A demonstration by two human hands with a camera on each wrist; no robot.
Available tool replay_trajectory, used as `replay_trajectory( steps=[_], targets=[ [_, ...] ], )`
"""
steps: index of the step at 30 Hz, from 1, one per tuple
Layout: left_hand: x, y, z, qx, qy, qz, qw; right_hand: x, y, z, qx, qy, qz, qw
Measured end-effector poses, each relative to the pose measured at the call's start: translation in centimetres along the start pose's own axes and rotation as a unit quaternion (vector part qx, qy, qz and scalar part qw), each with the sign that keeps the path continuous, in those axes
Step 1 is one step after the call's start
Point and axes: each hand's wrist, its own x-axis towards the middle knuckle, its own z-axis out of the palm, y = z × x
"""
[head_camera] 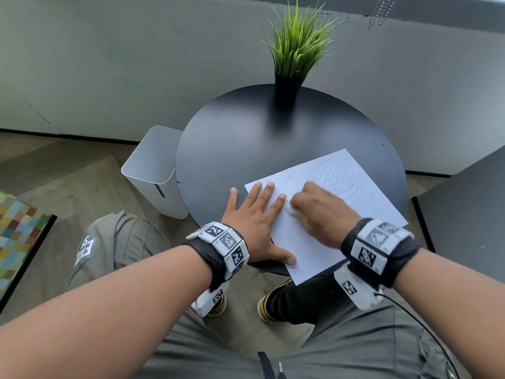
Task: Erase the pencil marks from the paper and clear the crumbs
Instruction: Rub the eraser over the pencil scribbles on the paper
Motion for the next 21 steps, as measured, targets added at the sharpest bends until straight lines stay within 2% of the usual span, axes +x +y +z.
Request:
replay_trajectory(
  steps=[2, 3, 4, 7, 8, 10, 12, 13, 15, 18, 19, 21],
  targets=[
    [0.0, 0.1, 0.0, -0.002, -0.002, 0.003, 1.0, -1.5, -1.3, 0.5, 0.014, -0.05, -0.076, 0.996],
    [0.0, 0.1, 0.0, -0.002, -0.002, 0.003, 1.0, -1.5, -1.1, 0.3, 0.014, -0.067, -0.088, 0.994],
    [0.1, 0.2, 0.0, -0.002, -0.002, 0.002, 1.0, -1.1, -0.7, 0.0, 0.011, -0.064, -0.081, 0.995],
    [0.1, 0.2, 0.0, -0.001, -0.002, -0.004, 1.0, 0.6, 1.4, -0.7, -0.003, 0.005, 0.017, 1.0],
    [0.1, 0.1, 0.0, -0.001, -0.003, -0.005, 1.0, 0.7, 1.5, -0.5, -0.011, 0.017, 0.026, 0.999],
    [0.0, 0.1, -0.1, 0.0, -0.005, -0.002, 1.0, -0.2, 0.0, -0.2, -0.016, -0.009, -0.036, 0.999],
    [0.1, 0.2, -0.1, -0.002, -0.008, 0.002, 1.0, -2.0, -1.7, -0.3, 0.006, -0.084, -0.119, 0.989],
    [0.1, 0.2, -0.1, -0.002, -0.008, 0.003, 1.0, -2.4, -1.5, -0.5, 0.002, -0.108, -0.137, 0.985],
    [0.1, 0.3, -0.1, 0.001, -0.007, 0.003, 1.0, -1.7, 0.3, -0.5, -0.017, -0.083, -0.113, 0.99],
    [0.1, 0.1, -0.1, 0.007, -0.01, 0.001, 1.0, -0.5, 3.3, -0.6, -0.032, 0.016, 0.008, 0.999],
    [0.0, 0.1, -0.2, 0.007, -0.013, 0.0, 1.0, -0.9, 3.6, 0.0, -0.043, 0.027, -0.002, 0.999],
    [0.0, 0.2, -0.3, 0.006, -0.019, 0.002, 1.0, -2.3, 2.0, 0.8, -0.041, -0.006, -0.069, 0.997]
  ],
)
